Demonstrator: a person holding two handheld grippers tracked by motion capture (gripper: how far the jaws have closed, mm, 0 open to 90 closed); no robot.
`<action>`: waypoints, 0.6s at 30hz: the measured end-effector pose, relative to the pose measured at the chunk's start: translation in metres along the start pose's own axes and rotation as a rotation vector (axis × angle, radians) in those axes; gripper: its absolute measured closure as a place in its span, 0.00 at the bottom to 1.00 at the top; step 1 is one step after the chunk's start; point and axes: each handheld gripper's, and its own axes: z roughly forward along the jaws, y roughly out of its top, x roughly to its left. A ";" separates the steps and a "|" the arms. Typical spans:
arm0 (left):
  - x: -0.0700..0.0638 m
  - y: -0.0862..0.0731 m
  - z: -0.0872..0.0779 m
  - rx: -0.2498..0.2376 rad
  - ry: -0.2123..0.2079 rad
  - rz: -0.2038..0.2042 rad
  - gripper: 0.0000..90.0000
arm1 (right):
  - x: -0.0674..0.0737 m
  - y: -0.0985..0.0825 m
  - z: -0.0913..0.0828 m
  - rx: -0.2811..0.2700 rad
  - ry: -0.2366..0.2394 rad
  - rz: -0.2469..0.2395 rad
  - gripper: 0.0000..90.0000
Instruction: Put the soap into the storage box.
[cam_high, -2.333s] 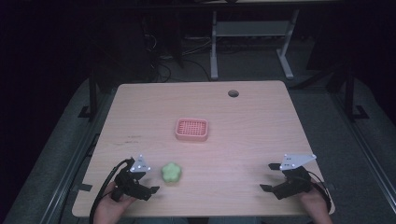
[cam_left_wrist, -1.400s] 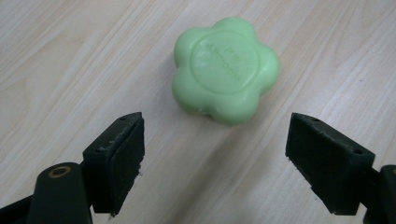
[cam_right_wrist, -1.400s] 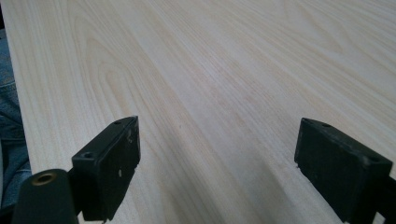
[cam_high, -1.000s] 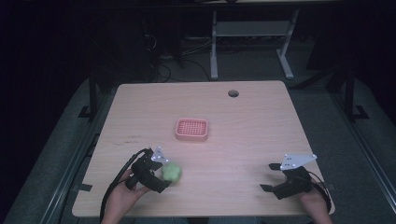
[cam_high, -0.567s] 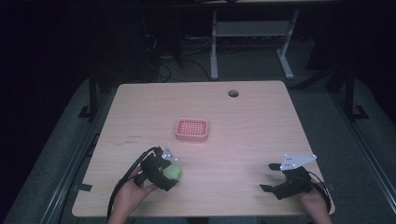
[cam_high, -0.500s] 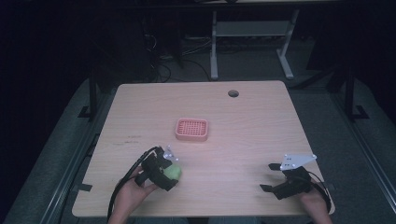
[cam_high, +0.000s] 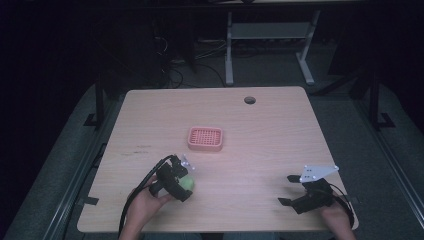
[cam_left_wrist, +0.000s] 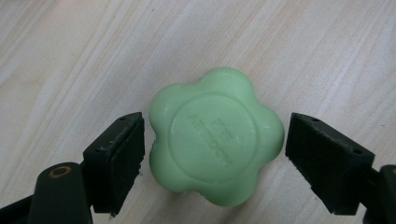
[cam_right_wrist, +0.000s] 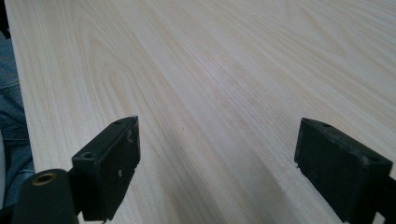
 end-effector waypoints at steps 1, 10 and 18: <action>0.000 0.000 0.001 0.001 -0.005 -0.008 0.22 | 0.000 0.000 0.000 0.000 0.000 0.000 0.15; 0.002 0.002 0.009 0.027 -0.020 -0.031 0.24 | 0.000 0.000 0.000 -0.002 0.001 -0.003 0.15; 0.003 0.005 0.011 0.045 -0.027 -0.033 0.25 | 0.000 0.000 0.000 -0.002 0.002 -0.002 0.15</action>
